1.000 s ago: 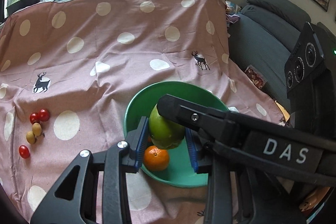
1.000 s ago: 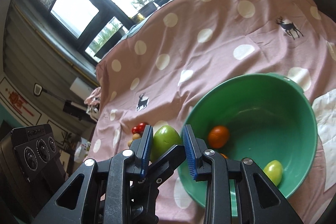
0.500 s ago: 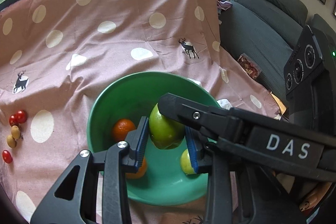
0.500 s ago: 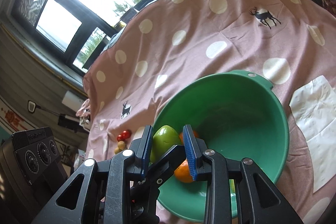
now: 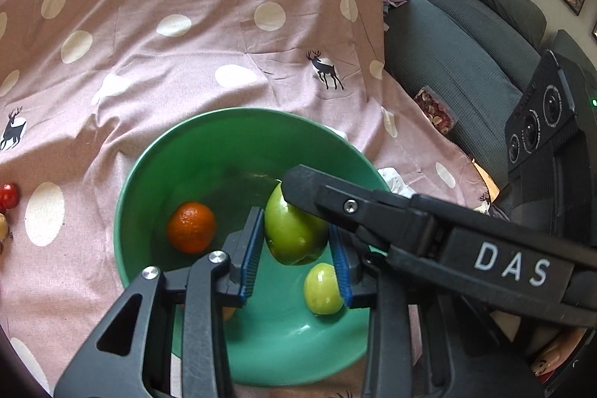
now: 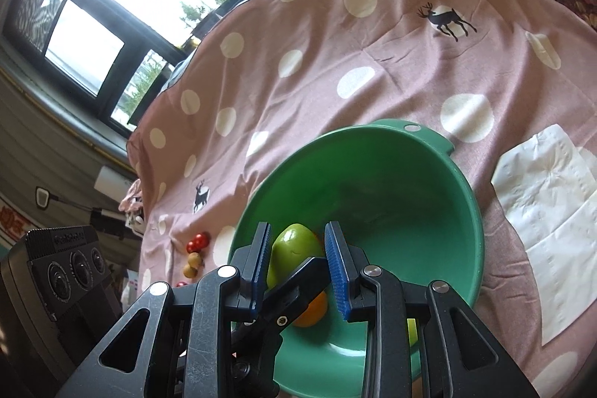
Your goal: Organize fruits
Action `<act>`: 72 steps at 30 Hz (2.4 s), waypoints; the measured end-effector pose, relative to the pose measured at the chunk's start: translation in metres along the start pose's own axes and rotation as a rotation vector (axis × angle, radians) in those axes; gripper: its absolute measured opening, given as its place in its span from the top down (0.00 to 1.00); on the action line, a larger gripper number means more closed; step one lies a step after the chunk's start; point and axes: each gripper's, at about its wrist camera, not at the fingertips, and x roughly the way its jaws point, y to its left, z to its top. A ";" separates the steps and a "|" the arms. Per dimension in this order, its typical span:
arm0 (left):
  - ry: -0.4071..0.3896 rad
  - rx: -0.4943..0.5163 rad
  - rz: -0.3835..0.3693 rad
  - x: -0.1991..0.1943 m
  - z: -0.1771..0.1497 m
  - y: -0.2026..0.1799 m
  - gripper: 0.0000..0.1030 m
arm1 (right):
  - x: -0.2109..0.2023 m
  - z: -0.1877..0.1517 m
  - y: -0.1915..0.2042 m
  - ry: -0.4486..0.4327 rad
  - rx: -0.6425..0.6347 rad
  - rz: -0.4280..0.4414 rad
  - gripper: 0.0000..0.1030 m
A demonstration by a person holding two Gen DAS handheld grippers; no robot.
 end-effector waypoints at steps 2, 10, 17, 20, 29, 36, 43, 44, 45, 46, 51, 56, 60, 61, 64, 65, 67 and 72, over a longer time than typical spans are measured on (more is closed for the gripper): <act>0.009 -0.005 -0.003 0.003 -0.001 0.001 0.68 | 0.001 0.000 -0.003 0.006 0.009 -0.005 0.68; 0.030 -0.023 -0.019 0.011 -0.002 0.005 0.68 | 0.006 0.000 -0.008 0.025 0.018 -0.037 0.68; 0.042 -0.025 -0.017 0.015 -0.003 0.004 0.68 | 0.009 0.001 -0.011 0.038 0.029 -0.053 0.68; 0.047 -0.024 -0.016 0.017 -0.004 0.003 0.68 | 0.010 0.001 -0.011 0.042 0.029 -0.066 0.68; 0.057 -0.044 -0.029 0.022 -0.006 0.006 0.68 | 0.013 0.001 -0.013 0.052 0.037 -0.085 0.68; 0.062 -0.046 -0.030 0.023 -0.005 0.006 0.68 | 0.014 0.000 -0.013 0.053 0.032 -0.102 0.68; 0.066 -0.053 -0.034 0.025 -0.007 0.006 0.68 | 0.016 0.000 -0.011 0.056 0.026 -0.117 0.67; 0.068 -0.055 -0.036 0.025 -0.007 0.006 0.68 | 0.016 0.000 -0.011 0.056 0.026 -0.119 0.67; 0.069 -0.057 -0.038 0.026 -0.007 0.006 0.68 | 0.016 0.000 -0.011 0.057 0.027 -0.121 0.67; 0.072 -0.061 -0.040 0.026 -0.007 0.007 0.68 | 0.016 0.000 -0.011 0.057 0.026 -0.121 0.67; 0.076 -0.069 -0.046 0.028 -0.007 0.007 0.68 | 0.018 0.000 -0.011 0.061 0.022 -0.135 0.68; 0.079 -0.073 -0.050 0.029 -0.008 0.007 0.68 | 0.019 0.000 -0.010 0.062 0.018 -0.143 0.67; 0.082 -0.076 -0.050 0.030 -0.009 0.007 0.68 | 0.019 0.000 -0.010 0.064 0.018 -0.150 0.67; 0.082 -0.076 -0.050 0.030 -0.009 0.007 0.68 | 0.020 0.000 -0.010 0.064 0.018 -0.152 0.67; 0.084 -0.079 -0.053 0.030 -0.008 0.007 0.68 | 0.020 0.000 -0.011 0.066 0.018 -0.154 0.67; 0.086 -0.083 -0.056 0.031 -0.009 0.007 0.68 | 0.020 0.000 -0.011 0.066 0.018 -0.153 0.67; 0.087 -0.086 -0.061 0.031 -0.009 0.007 0.68 | 0.020 0.000 -0.011 0.065 0.020 -0.153 0.67; 0.088 -0.086 -0.059 0.031 -0.009 0.007 0.68 | 0.020 -0.001 -0.012 0.066 0.021 -0.159 0.67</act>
